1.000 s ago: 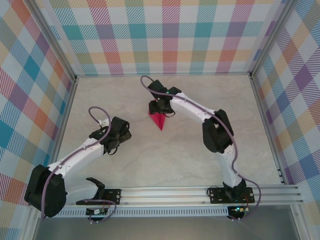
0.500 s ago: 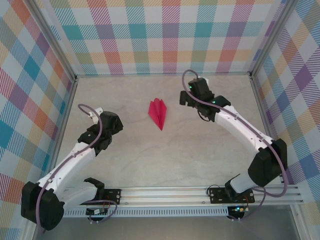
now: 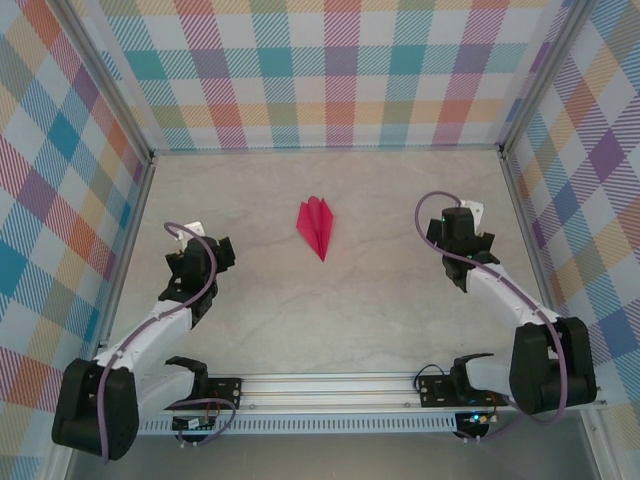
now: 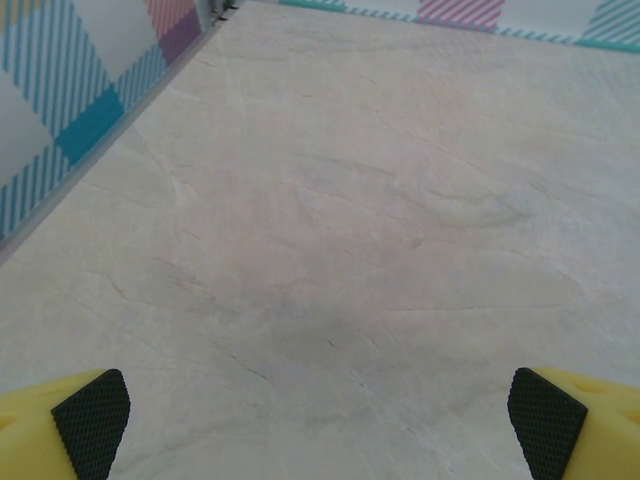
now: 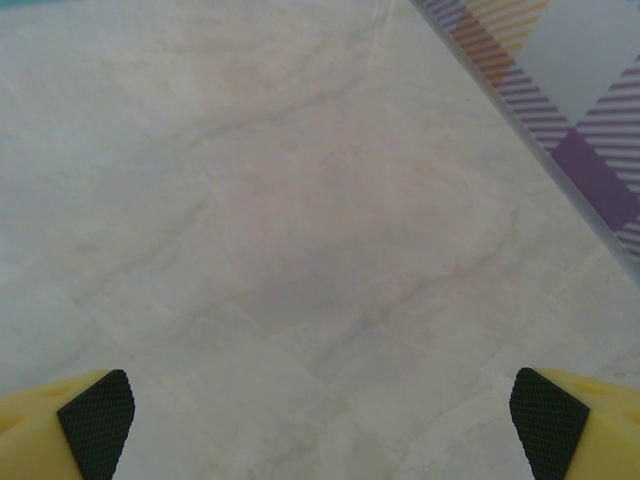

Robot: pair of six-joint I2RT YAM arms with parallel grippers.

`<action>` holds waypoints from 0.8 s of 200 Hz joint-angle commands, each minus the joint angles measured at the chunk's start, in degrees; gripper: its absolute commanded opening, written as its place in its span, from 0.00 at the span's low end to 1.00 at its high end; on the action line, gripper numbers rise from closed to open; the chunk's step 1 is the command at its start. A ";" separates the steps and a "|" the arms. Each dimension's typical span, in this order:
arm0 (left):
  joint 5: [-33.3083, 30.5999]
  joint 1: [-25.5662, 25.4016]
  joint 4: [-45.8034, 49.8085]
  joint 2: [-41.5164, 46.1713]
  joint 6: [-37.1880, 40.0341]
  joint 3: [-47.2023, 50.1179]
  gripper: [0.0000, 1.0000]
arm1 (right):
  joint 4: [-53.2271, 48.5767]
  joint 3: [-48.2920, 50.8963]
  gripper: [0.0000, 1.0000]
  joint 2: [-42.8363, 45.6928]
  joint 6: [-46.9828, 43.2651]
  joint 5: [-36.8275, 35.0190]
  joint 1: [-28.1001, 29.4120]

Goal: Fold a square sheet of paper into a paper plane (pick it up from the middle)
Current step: Reset both arms

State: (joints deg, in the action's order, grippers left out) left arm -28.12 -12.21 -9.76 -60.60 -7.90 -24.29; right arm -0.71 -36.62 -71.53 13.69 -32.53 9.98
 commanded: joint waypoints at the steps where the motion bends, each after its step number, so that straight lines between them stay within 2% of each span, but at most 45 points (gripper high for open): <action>1: 7.10 2.43 -15.26 -2.83 5.80 3.03 1.00 | 11.97 2.89 1.00 -1.53 -3.29 2.94 -0.99; 32: 14.97 5.61 -26.05 -8.83 6.38 5.57 1.00 | 22.95 6.90 1.00 -4.65 -6.43 7.65 -1.49; 67: 20.70 7.65 -33.63 -15.33 7.06 5.84 1.00 | 31.32 9.07 1.00 -7.86 -10.81 12.55 -1.98; 109: 24.40 10.29 -42.45 -23.36 7.36 5.89 1.00 | 40.37 11.47 1.00 -10.56 -13.25 18.67 -4.40; 160: 24.18 10.57 -43.81 -28.87 6.81 4.08 1.00 | 47.37 13.72 1.00 -14.14 -12.39 23.57 -6.61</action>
State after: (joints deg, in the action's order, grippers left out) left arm -4.73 -2.68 -49.71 -88.86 -1.63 -19.11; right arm 39.18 -24.29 -84.49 1.85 -13.32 4.21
